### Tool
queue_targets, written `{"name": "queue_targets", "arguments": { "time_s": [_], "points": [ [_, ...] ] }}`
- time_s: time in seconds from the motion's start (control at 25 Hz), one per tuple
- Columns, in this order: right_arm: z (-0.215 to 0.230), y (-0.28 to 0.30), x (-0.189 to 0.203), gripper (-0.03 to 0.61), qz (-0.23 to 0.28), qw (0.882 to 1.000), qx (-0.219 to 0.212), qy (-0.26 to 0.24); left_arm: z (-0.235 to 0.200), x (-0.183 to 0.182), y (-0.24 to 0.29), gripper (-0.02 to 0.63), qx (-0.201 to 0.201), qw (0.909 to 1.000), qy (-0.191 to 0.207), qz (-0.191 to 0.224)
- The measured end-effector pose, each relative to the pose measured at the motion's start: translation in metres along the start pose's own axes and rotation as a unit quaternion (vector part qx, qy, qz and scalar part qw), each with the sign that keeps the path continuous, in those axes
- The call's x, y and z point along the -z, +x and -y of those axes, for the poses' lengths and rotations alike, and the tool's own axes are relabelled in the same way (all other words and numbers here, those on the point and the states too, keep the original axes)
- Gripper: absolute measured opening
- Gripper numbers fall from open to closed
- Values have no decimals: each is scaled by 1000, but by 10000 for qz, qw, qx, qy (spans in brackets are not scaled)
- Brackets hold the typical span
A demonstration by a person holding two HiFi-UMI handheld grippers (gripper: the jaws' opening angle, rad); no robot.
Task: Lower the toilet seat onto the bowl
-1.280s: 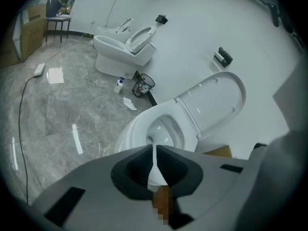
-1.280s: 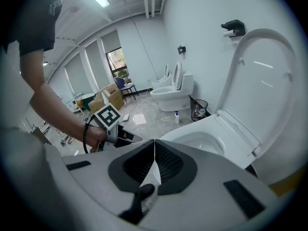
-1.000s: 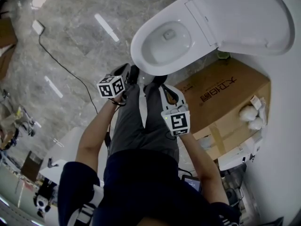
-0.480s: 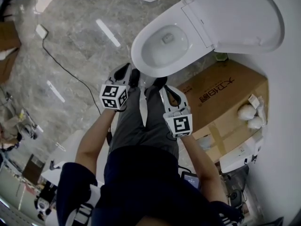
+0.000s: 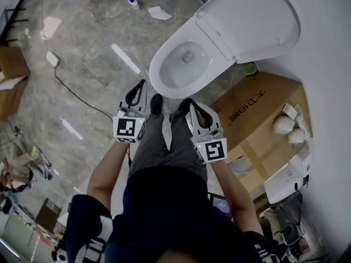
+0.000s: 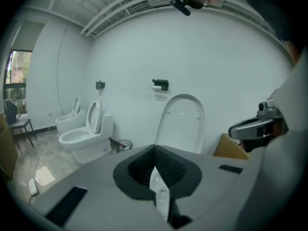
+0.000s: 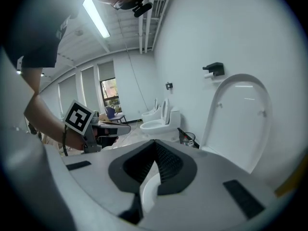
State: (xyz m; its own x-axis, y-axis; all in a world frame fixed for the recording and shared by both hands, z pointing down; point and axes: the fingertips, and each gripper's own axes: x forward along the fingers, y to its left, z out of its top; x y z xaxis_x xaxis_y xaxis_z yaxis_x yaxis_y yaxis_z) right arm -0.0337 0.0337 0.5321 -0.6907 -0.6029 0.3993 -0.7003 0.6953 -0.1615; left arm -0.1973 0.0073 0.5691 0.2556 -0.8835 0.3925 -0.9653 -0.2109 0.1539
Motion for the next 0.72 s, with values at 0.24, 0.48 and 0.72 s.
{"name": "queue_targets", "arguments": {
  "time_s": [0.24,0.48,0.72],
  "points": [
    [8,-33,-46,20,463,9987,205,-48,19,-69,-18,23,115,9974,452,552],
    [16,-61,-75,20,673,9967,445,-17,37,-116,-35,23,240,9924,777,920],
    [24,-97,-110,20,967,9926,717,-125,53,-152,-57,23,392,9882,973,1121]
  ]
}}
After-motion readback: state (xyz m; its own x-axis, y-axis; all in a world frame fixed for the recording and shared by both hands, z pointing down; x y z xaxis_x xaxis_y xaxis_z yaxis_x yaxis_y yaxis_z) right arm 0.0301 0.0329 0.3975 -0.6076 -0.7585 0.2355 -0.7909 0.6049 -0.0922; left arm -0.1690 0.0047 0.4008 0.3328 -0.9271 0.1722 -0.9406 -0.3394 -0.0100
